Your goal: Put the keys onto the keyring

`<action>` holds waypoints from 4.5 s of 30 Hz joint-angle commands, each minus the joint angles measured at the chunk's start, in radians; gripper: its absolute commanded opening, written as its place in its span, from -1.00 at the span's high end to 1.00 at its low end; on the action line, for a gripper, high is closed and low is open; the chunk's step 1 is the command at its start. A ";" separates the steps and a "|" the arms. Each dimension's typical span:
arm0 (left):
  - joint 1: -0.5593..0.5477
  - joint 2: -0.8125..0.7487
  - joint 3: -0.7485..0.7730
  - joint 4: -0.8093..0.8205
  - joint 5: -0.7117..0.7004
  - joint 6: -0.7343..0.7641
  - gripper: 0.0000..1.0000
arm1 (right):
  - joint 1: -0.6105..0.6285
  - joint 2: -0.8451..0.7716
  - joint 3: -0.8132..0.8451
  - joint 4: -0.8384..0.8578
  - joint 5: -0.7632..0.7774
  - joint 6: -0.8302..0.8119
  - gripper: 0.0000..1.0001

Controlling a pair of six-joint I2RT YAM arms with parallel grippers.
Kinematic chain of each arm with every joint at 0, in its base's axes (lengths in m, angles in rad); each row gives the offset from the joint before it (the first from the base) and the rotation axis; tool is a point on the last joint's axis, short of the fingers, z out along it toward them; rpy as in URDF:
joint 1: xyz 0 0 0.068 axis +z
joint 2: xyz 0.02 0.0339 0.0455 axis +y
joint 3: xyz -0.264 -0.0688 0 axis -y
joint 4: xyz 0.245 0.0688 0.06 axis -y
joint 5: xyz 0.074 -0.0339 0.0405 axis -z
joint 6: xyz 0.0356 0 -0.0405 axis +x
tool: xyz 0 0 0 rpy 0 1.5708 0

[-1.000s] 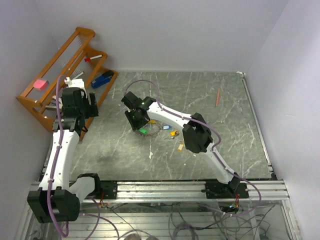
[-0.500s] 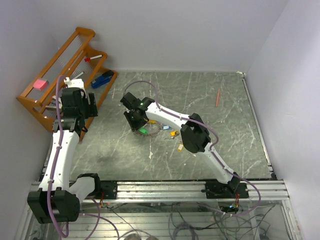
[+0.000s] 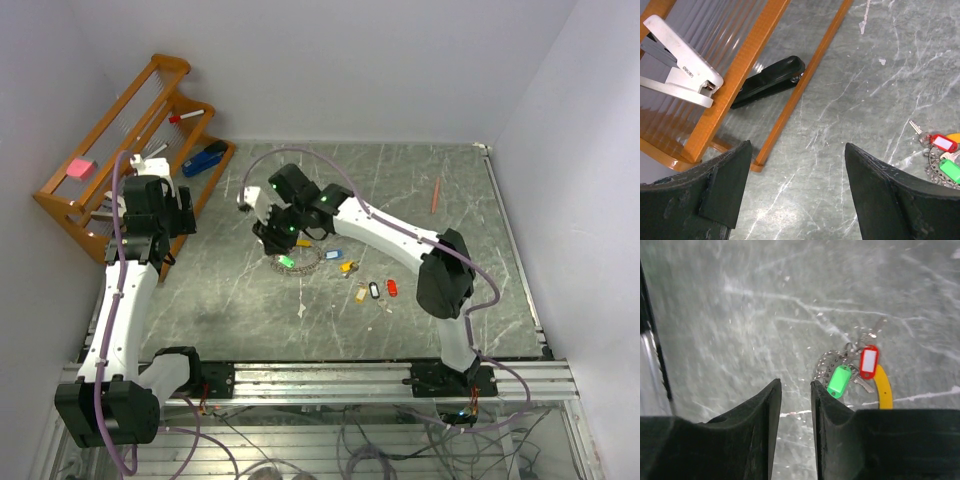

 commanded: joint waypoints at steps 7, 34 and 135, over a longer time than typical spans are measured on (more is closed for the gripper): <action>0.010 0.003 -0.029 0.036 0.015 0.034 -0.70 | -0.001 0.007 -0.233 0.167 -0.149 -0.567 0.17; 0.009 0.007 -0.108 0.099 -0.008 0.054 -0.69 | -0.053 0.211 -0.150 0.315 -0.093 -0.740 0.28; -0.017 0.153 0.177 0.110 0.428 -0.103 -0.99 | -0.040 0.083 0.195 0.135 0.287 0.114 1.00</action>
